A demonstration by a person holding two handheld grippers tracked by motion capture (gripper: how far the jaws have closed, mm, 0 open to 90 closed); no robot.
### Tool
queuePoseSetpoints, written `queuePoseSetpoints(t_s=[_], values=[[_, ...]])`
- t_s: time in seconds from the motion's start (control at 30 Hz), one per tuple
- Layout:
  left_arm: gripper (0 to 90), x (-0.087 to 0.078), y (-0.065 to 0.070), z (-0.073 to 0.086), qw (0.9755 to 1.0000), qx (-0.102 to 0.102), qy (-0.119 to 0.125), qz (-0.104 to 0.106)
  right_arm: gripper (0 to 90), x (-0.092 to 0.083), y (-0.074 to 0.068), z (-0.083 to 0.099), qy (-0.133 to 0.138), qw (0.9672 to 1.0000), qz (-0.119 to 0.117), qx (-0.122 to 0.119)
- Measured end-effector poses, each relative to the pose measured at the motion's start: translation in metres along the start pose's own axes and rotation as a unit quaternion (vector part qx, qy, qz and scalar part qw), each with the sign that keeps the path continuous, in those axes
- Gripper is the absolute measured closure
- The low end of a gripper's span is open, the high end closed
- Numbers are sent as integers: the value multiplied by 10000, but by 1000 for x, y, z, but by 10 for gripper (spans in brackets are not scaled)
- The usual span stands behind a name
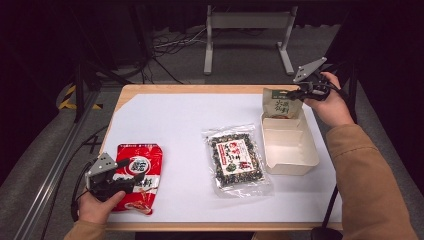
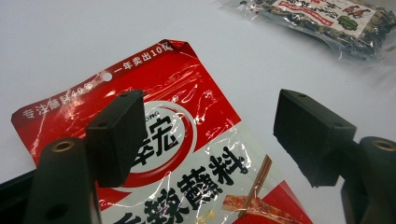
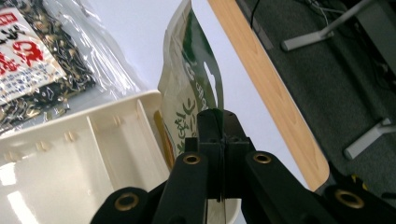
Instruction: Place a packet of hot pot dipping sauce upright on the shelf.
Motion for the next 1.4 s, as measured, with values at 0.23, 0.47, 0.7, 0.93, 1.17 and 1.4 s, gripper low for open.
queuePoseSetpoints(t_s=[0.23, 0.47, 0.7, 0.93, 1.17, 1.4], values=[[258, 1, 1, 0, 10000, 30, -19, 18, 881, -1, 0, 9, 193, 9995, -39, 231], [256, 2, 0, -1, 10000, 23, -24, 14, 870, -1, -1, 10, 169, 9994, 28, 294], [230, 3, -1, -2, 10000, -16, 2, -30, 728, -5, -2, 6, 370, 9982, 144, 456], [222, 7, -2, -5, 10000, 36, 19, -26, 593, -17, -7, 0, 707, 9955, 250, 576], [194, 10, -3, -11, 9999, 61, 71, -45, 506, -35, -21, -11, 1153, 9906, 377, 629], [189, -2, -2, -19, 9964, -312, 350, 706, 484, -49, -37, -20, 1446, 9870, 425, 561]])
Point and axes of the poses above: each handheld gripper's, and its own axes: x roughly forward along the jaws, z roughly out of its underside, y roughly to its right, the point moved 6 cm from there along x, roughly forward along the jaws, and after that the axes turned 6 degrees about -z, right-handed, at the moved point
